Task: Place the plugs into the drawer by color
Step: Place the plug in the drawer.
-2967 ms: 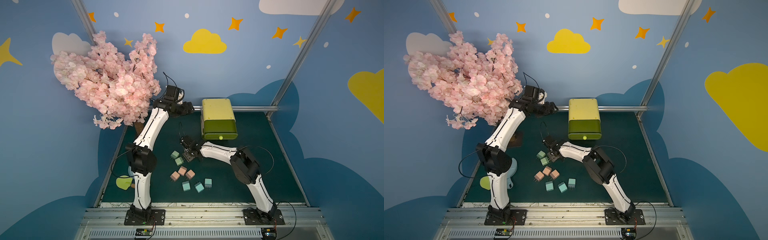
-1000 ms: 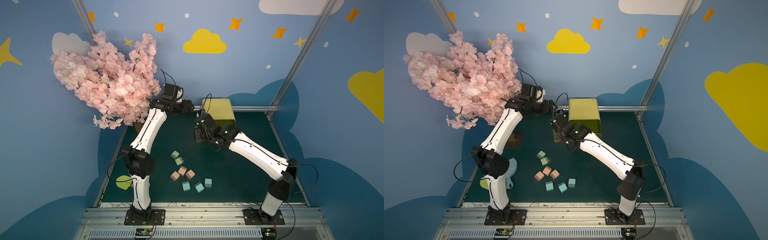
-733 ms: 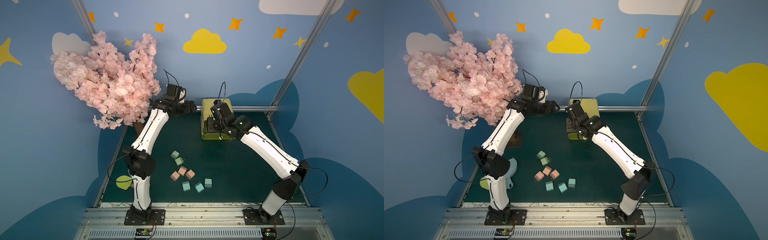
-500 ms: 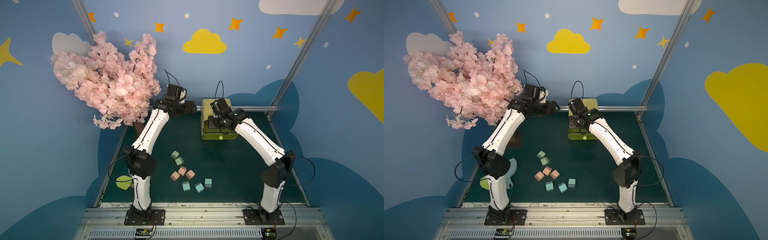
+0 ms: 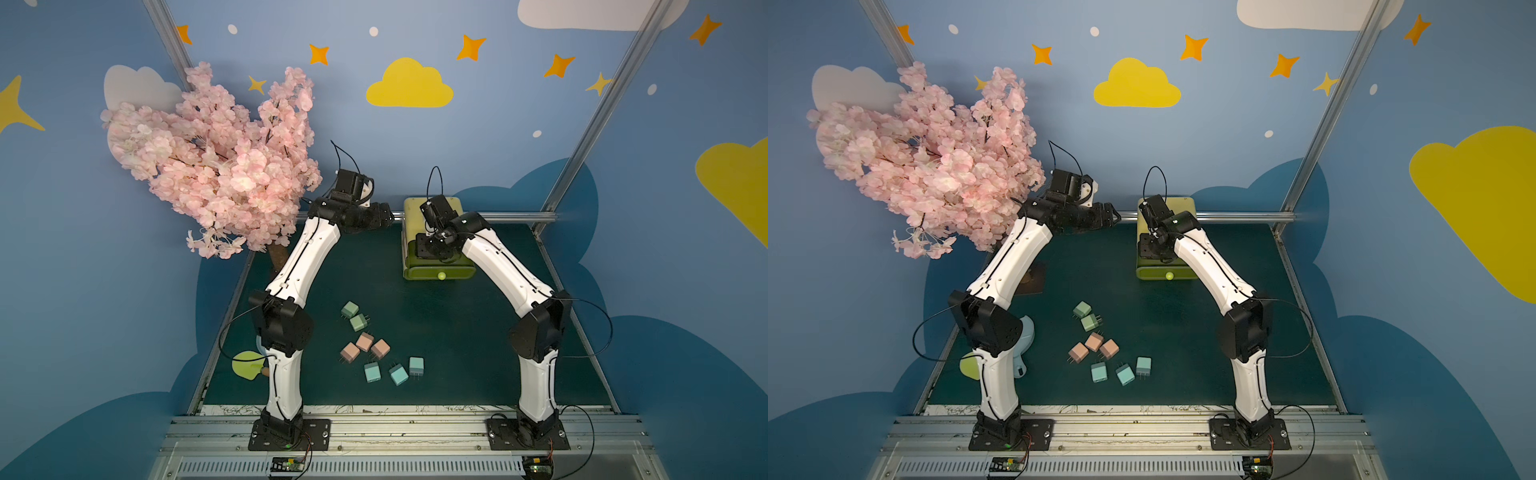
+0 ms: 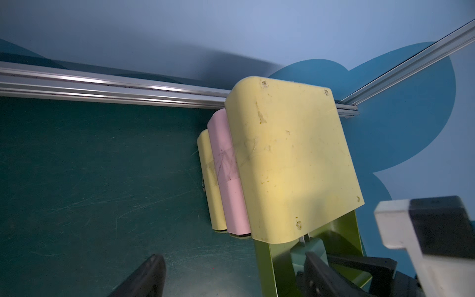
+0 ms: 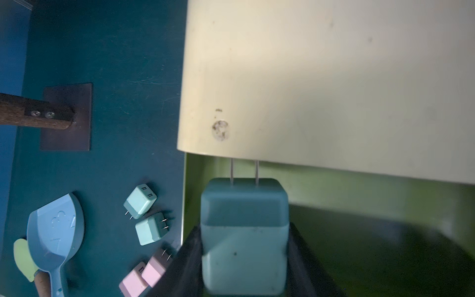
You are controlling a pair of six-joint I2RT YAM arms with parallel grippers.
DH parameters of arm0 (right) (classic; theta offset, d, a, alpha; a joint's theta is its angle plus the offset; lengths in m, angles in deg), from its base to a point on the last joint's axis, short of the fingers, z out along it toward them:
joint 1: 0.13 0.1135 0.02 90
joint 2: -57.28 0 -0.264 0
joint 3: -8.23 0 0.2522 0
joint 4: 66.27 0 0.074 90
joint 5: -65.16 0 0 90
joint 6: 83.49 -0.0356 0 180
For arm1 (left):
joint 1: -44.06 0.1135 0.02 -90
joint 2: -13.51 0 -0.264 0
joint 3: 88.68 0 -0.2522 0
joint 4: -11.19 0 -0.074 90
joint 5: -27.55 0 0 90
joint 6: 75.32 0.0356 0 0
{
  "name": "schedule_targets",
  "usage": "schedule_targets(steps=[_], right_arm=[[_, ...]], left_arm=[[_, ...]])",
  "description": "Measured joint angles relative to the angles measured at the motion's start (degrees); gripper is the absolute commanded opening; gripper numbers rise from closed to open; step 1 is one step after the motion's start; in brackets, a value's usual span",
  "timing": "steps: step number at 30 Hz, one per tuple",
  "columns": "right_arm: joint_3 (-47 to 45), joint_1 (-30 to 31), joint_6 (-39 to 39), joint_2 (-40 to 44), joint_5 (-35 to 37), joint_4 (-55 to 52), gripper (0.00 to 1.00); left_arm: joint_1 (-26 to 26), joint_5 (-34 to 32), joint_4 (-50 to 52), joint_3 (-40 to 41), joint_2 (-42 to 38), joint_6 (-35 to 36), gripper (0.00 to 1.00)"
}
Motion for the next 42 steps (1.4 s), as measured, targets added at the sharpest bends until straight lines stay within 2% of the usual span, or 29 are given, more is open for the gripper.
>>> schedule_targets(steps=[14,20,23,29,33,39,42], right_arm=[[2.1,-0.9,0.2,-3.9,-1.6,-0.7,0.41],[2.6,-2.1,0.4,-4.7,-5.4,-0.8,0.43],[2.6,-2.8,0.6,-5.0,-7.6,-0.8,0.47],[2.7,-3.5,1.4,-5.1,-9.1,-0.7,0.62],[2.8,-3.7,2.1,-5.1,-9.2,-0.7,0.65],[2.5,-3.3,4.7,-2.2,-8.8,-0.6,0.64],[-2.3,-1.8,7.3,4.5,-7.2,2.4,0.66]], left_arm=[[0.0,-0.3,0.0,0.0,0.1,0.2,0.85],[0.0,-0.3,0.1,0.0,0.1,0.2,0.85],[0.0,-0.3,0.1,0.0,0.1,0.2,0.85],[0.0,-0.3,0.1,0.0,0.1,0.2,0.85],[0.0,-0.3,0.2,-0.1,0.1,0.2,0.85],[0.1,-1.1,1.3,-1.9,0.1,0.5,0.86],[0.2,-1.3,1.5,-3.2,0.1,0.7,0.86]])
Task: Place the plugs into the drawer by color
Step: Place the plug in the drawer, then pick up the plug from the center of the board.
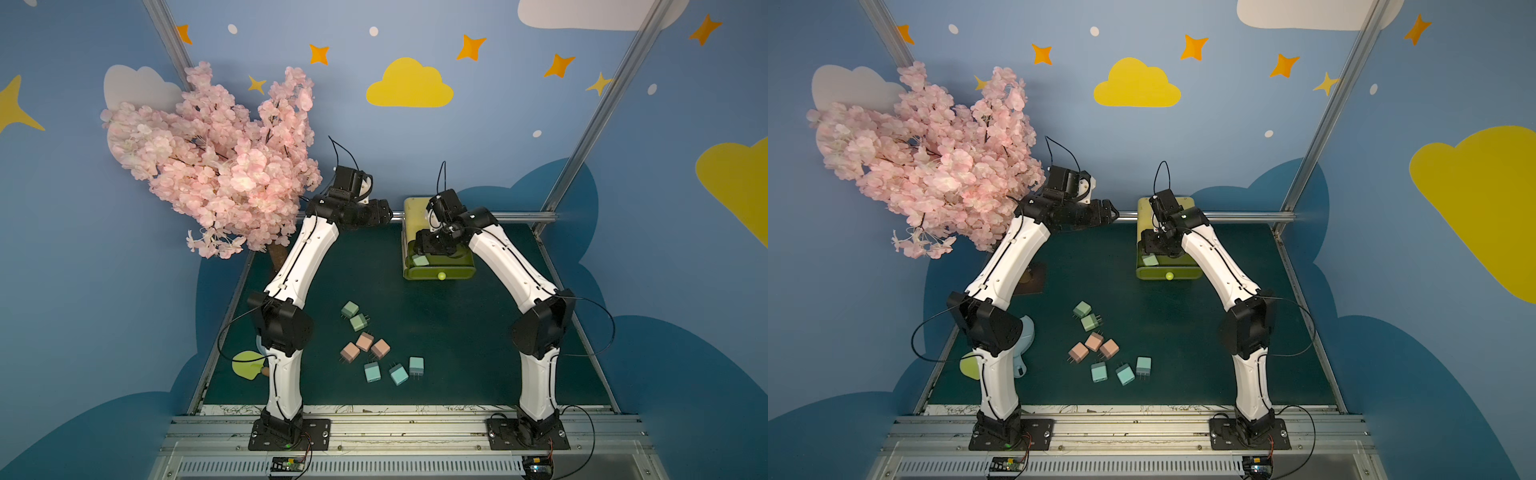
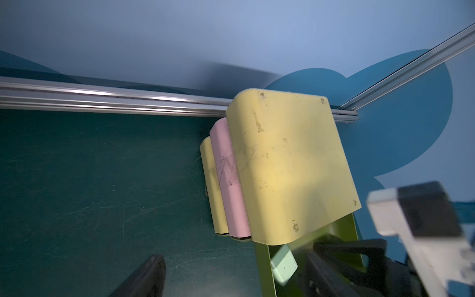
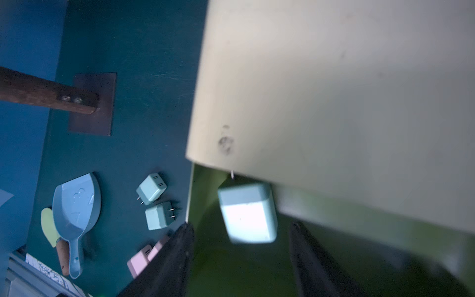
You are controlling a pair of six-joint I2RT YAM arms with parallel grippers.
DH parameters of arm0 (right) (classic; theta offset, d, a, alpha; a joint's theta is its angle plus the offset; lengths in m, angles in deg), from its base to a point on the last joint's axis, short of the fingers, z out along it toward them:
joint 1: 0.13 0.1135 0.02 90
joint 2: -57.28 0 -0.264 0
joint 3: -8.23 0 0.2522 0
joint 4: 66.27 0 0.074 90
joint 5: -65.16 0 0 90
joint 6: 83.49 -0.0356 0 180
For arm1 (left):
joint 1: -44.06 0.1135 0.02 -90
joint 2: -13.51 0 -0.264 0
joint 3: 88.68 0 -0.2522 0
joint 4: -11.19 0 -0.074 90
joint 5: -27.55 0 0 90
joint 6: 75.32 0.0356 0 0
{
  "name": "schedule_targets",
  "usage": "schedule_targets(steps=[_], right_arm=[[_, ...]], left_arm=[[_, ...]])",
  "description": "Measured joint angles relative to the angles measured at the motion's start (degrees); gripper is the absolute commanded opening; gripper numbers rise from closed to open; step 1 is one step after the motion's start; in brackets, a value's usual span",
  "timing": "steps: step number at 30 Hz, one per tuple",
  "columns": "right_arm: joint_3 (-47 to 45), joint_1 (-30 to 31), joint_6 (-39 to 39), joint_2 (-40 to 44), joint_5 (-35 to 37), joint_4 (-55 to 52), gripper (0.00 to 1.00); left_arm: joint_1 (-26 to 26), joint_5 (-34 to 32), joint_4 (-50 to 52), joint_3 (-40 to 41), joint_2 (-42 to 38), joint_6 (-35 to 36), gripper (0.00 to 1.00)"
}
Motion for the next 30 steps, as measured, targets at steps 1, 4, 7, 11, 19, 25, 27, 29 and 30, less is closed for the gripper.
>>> schedule_targets(steps=[1,4,7,11,19,25,27,29,30], right_arm=[[-3.1,1.0,1.0,3.1,0.7,1.8,0.66],[-15.8,6.0,4.5,13.9,2.2,10.4,0.68],[-26.6,11.6,6.8,20.6,2.2,18.9,0.68],[-34.4,16.4,7.8,19.7,1.7,27.8,0.67],[-34.9,19.4,9.1,5.2,-3.8,34.9,0.65],[-30.2,19.7,10.2,-4.1,-9.4,37.6,0.65],[-28.5,19.6,10.4,-6.5,-11.2,38.1,0.66],[-26.4,19.4,10.5,-8.9,-12.9,38.5,0.66],[-25.5,19.3,10.5,-9.9,-13.6,38.6,0.67]], left_arm=[[0.0,0.0,0.0,-0.2,0.0,0.0,0.86],[0.2,-0.1,0.5,-1.1,0.0,0.0,0.86],[0.2,-0.2,0.8,-1.2,0.0,0.0,0.86],[0.2,-0.6,1.1,-1.2,0.0,0.0,0.86],[0.2,-1.8,1.3,-1.2,0.0,0.0,0.86],[0.3,-2.7,1.5,-1.2,0.0,0.3,0.86],[0.4,-2.9,1.5,-1.2,0.0,0.4,0.86],[0.5,-3.0,1.5,-1.2,0.0,0.4,0.86],[0.5,-3.0,1.5,-1.2,0.0,0.4,0.86]])
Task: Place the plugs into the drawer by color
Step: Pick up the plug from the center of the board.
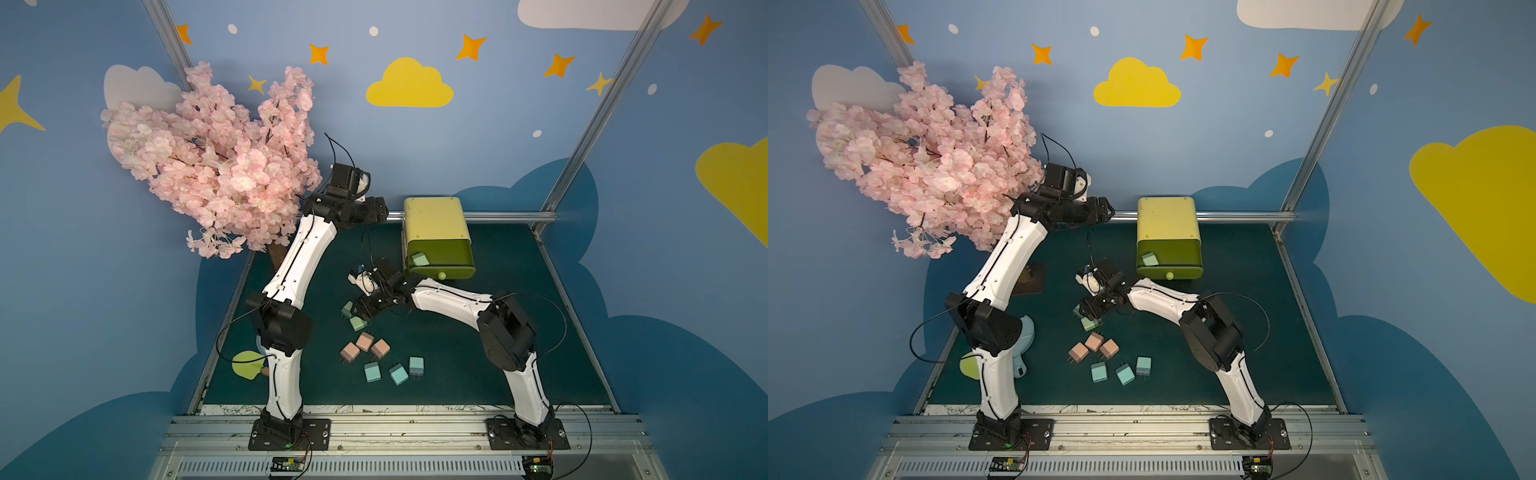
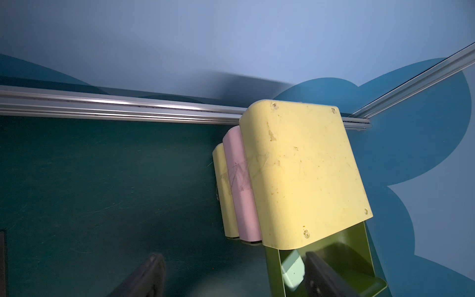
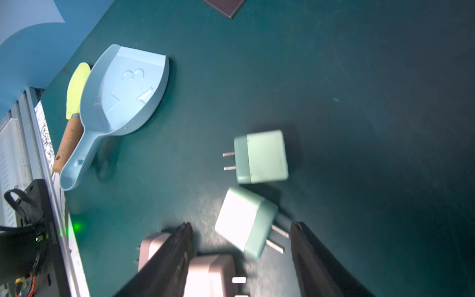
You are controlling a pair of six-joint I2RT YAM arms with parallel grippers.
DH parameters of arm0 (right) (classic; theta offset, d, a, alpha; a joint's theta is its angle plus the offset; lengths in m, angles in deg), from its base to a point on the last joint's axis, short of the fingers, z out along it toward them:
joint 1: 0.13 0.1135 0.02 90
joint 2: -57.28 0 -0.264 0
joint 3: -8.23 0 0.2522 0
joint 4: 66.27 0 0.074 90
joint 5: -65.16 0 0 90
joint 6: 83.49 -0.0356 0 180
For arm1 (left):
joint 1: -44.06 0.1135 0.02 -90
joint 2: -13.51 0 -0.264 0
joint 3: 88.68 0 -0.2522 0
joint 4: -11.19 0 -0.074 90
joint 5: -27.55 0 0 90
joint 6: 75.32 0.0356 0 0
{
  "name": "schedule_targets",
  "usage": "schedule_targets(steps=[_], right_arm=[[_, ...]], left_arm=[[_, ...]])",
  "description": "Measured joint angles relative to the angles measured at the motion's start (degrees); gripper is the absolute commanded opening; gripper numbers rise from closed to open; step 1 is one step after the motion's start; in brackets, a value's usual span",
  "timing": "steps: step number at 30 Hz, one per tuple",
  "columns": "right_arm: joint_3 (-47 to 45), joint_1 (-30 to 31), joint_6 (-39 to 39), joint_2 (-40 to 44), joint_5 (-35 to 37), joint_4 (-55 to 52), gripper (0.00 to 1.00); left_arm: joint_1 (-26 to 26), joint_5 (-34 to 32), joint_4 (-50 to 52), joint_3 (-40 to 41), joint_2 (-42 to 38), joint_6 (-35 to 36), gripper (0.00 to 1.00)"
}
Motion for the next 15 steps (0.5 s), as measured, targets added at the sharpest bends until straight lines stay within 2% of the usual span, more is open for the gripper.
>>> schedule_targets(steps=[6,15], right_arm=[[4.4,-0.6,-0.1,-4.9,-3.1,0.2,0.69],[9.7,-1.0,0.0,-10.3,-4.1,-0.7,0.75]], left_arm=[[0.4,0.0,0.0,0.0,0.0,0.0,0.86],[0.5,0.1,0.0,0.0,0.0,0.0,0.86]])
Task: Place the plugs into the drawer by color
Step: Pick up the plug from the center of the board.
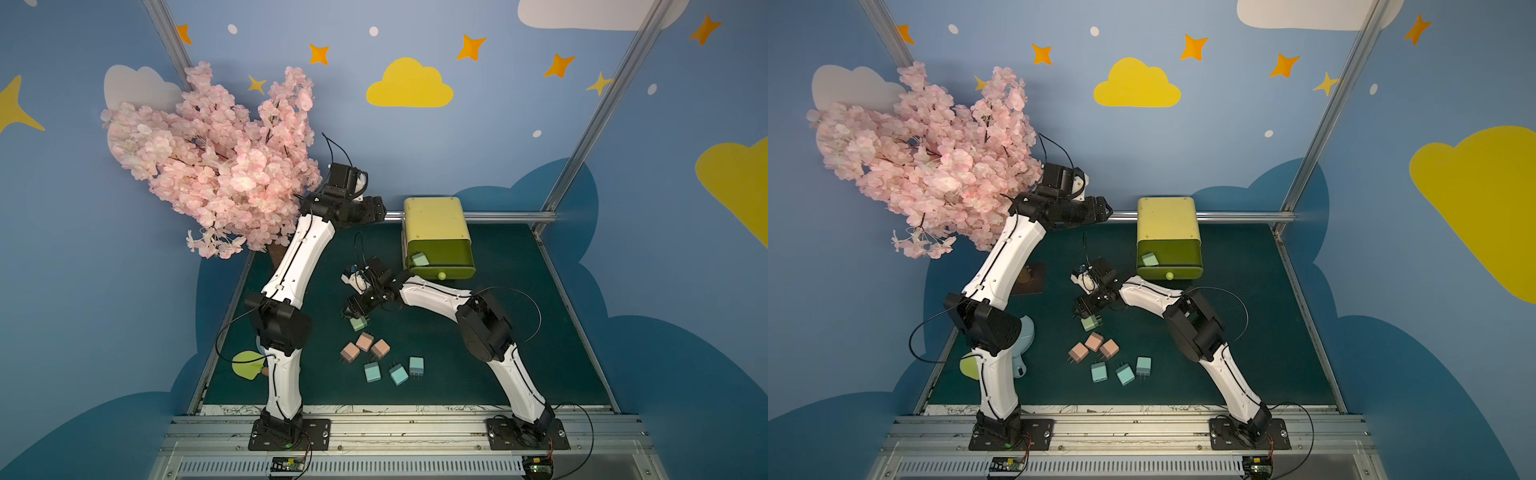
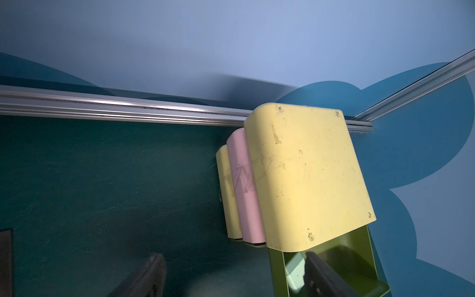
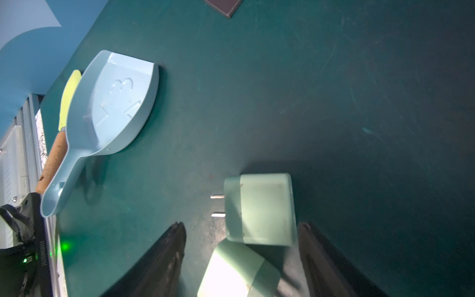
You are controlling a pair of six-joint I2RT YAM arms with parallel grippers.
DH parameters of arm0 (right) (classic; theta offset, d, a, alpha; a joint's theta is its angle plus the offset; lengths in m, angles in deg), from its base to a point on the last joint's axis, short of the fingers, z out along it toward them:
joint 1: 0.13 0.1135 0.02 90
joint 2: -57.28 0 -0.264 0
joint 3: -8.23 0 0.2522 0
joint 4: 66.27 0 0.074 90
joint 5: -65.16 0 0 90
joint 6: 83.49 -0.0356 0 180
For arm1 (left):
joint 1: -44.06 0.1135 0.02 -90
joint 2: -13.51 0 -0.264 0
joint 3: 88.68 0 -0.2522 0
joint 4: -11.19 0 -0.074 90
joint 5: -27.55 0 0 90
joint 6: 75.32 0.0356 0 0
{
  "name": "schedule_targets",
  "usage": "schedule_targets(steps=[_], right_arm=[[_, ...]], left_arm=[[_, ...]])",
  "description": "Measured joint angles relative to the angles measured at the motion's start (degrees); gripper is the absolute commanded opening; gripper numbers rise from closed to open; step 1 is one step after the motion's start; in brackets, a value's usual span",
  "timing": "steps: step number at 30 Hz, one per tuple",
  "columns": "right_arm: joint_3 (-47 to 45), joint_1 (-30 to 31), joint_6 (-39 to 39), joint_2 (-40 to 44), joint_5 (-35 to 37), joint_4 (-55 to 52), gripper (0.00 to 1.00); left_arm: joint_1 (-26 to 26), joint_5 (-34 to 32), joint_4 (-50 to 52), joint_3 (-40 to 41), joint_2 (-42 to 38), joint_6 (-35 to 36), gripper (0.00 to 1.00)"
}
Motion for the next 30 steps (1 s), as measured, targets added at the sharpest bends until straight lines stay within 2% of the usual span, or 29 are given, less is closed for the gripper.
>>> schedule_targets(steps=[8,15,23,30], right_arm=[[3.4,-0.1,0.2,-2.8,0.4,-1.7,0.76],[5.8,-0.1,0.7,-5.2,0.9,-3.1,0.71],[5.9,-0.1,1.2,-5.5,1.1,-3.4,0.6],[5.9,-0.1,1.2,-5.6,1.4,-3.3,0.55]], left_arm=[[0.0,0.2,0.0,0.0,0.0,0.0,0.86],[0.1,0.4,0.0,0.0,0.0,0.0,0.86],[0.1,0.5,0.0,0.0,0.0,0.0,0.86],[0.2,0.6,0.0,0.1,0.0,0.0,0.86]])
